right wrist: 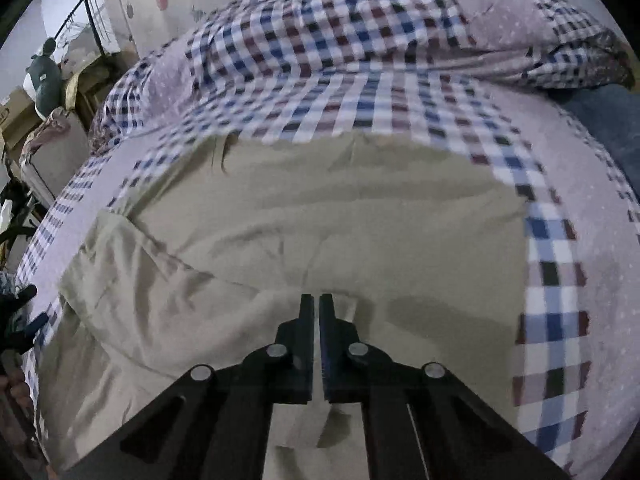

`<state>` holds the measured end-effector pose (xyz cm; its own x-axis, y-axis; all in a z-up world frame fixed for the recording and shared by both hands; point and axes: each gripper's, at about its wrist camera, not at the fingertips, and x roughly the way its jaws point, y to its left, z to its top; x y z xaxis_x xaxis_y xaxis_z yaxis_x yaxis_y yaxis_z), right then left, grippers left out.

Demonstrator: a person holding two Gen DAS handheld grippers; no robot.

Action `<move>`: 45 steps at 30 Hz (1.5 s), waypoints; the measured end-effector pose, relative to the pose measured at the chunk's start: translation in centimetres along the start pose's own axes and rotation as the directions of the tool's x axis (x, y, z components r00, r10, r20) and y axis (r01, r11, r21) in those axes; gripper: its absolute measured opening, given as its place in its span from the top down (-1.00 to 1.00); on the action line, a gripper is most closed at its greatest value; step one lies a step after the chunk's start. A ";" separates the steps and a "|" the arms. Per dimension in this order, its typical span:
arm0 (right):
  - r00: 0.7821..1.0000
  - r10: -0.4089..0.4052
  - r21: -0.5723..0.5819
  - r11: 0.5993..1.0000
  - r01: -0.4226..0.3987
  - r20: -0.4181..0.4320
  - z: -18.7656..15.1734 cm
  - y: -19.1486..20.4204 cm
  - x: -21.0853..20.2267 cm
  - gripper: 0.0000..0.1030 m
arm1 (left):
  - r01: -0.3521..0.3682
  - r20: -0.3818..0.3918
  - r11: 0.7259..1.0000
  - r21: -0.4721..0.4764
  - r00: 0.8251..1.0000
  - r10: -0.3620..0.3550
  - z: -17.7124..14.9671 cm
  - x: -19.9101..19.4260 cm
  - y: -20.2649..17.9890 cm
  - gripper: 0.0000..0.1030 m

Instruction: Fold clothes

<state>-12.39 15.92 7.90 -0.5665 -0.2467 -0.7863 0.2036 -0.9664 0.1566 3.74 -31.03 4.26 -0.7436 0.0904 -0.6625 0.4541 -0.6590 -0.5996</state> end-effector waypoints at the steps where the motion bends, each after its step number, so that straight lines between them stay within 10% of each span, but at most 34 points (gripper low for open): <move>1: 1.000 0.001 0.008 1.000 -0.001 0.000 0.2 -0.3 -0.1 0.99 | -0.001 0.001 1.000 0.000 1.000 0.001 0.1 -0.1 0.0 -0.69; 7: 0.994 0.078 0.118 0.991 -0.069 -0.072 0.7 -3.0 1.0 0.84 | 0.001 0.006 1.000 -0.010 1.000 -0.001 0.3 -0.2 0.3 -0.69; 11: 0.987 0.140 0.210 0.970 -0.121 -0.078 0.0 -4.2 2.4 0.24 | 0.001 0.003 1.000 -0.004 1.000 -0.001 0.3 -0.1 0.2 -0.69; 18: 0.985 0.143 0.197 0.973 -0.122 -0.097 0.4 -3.4 4.3 0.24 | 0.005 -0.002 1.000 -0.007 1.000 -0.005 0.4 0.0 0.1 -0.69; 22: 0.984 0.145 0.148 0.981 -0.129 -0.100 0.8 -2.3 4.3 0.89 | 0.010 -0.003 1.000 -0.015 1.000 -0.010 0.4 0.0 0.2 -0.69; 45: 0.987 -0.157 0.182 0.970 0.160 -0.032 6.9 -9.2 -1.1 0.86 | -0.005 0.016 1.000 0.014 1.000 0.005 0.6 -0.3 -0.3 -0.69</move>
<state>-19.15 24.63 11.50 -0.5657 -0.0897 -0.8197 -0.0383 -0.9901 0.1347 3.51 -31.26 4.88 -0.7489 0.0751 -0.6584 0.4514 -0.6695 -0.5899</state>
